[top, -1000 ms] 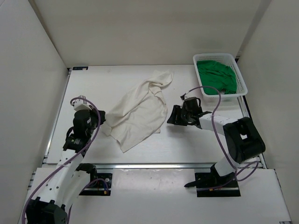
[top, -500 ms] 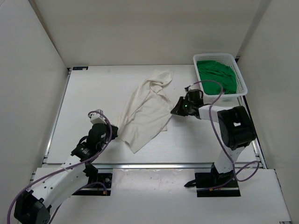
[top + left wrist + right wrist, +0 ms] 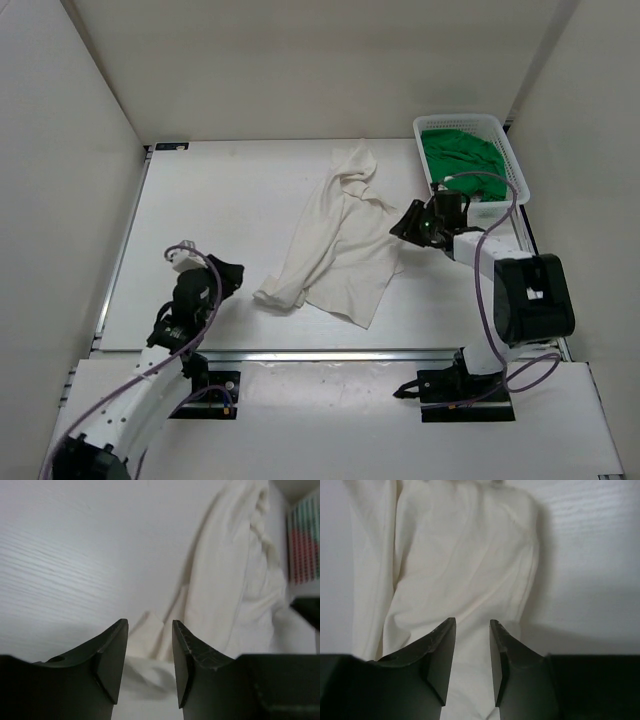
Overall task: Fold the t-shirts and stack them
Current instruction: Flatten out the tshirt
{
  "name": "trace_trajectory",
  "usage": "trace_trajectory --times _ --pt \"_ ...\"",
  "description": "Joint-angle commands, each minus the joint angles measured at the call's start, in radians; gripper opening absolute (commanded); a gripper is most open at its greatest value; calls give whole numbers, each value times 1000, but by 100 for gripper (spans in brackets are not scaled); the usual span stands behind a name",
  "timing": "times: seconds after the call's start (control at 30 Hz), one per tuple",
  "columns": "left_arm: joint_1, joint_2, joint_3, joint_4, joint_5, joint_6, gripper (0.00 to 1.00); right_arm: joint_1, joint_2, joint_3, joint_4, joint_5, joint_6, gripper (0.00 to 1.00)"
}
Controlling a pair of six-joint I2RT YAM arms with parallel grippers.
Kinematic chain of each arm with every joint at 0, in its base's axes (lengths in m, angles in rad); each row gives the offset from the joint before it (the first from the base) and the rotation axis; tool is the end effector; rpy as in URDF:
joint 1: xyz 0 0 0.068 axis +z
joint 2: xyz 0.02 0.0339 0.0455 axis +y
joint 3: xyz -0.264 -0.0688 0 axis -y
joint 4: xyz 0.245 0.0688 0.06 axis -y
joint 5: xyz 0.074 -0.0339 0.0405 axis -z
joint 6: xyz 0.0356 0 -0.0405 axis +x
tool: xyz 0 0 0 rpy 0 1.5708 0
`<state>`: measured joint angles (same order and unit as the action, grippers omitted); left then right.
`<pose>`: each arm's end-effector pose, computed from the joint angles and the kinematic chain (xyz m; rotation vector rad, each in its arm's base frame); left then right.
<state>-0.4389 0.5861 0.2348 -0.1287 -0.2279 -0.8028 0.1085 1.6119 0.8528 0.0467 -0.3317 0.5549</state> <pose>0.1366 -0.0552 0.1814 -0.5175 2.0158 -0.5396 0.3282 0.0474 0.1818 0.3424 2.3169 0.7176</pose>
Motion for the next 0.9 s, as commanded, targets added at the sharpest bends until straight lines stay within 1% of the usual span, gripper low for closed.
trace_trajectory --times 0.0,0.03,0.07,0.13,0.17,0.2,0.27,0.33,0.37,0.43,0.5,0.53,0.57,0.67,0.7,0.73,0.77,0.8,0.83,0.87 --pt "233 -61 -78 -11 221 16 52 66 -134 -61 50 48 10 32" --pt "250 -72 -109 -11 254 5 52 83 -148 -76 51 52 2 32" --pt "258 -69 -121 -6 275 -9 55 109 -158 -75 48 53 -3 32" --pt "226 -69 -137 1 285 -64 54 151 -187 -87 32 65 -22 32" --pt "191 -63 -135 6 283 -79 57 181 -194 -101 22 77 -27 32" --pt "163 -51 -143 21 291 -113 58 215 -208 -100 9 95 -44 32" --pt "132 -8 -156 35 312 -159 61 258 -240 -116 -17 115 -62 33" --pt "115 24 -195 96 358 -228 65 310 -279 -150 -31 134 -70 33" --pt "106 49 -207 142 360 -245 69 316 -291 -158 -37 141 -72 33" --pt "132 46 -229 210 368 -295 74 351 -342 -213 -16 135 -64 33" --pt "160 43 -230 233 381 -312 75 385 -380 -254 -2 144 -59 35" --pt "173 43 -251 242 390 -311 74 410 -401 -277 -7 148 -59 35" --pt "177 56 -247 242 389 -308 74 410 -418 -288 -2 154 -58 35" --pt "138 124 -238 268 368 -305 73 421 -438 -334 21 125 -36 36" --pt "108 153 -239 299 358 -315 70 422 -438 -346 36 125 -33 36" --pt "76 170 -236 325 352 -317 62 437 -441 -360 36 125 -32 36" --pt "57 200 -215 342 346 -323 58 435 -443 -362 35 132 -24 35" --pt "39 222 -206 342 352 -329 48 434 -443 -356 32 138 -33 36" --pt "26 233 -194 331 337 -326 29 431 -446 -359 24 140 -32 36" --pt "20 225 -181 318 331 -320 14 424 -449 -363 22 146 -36 36"
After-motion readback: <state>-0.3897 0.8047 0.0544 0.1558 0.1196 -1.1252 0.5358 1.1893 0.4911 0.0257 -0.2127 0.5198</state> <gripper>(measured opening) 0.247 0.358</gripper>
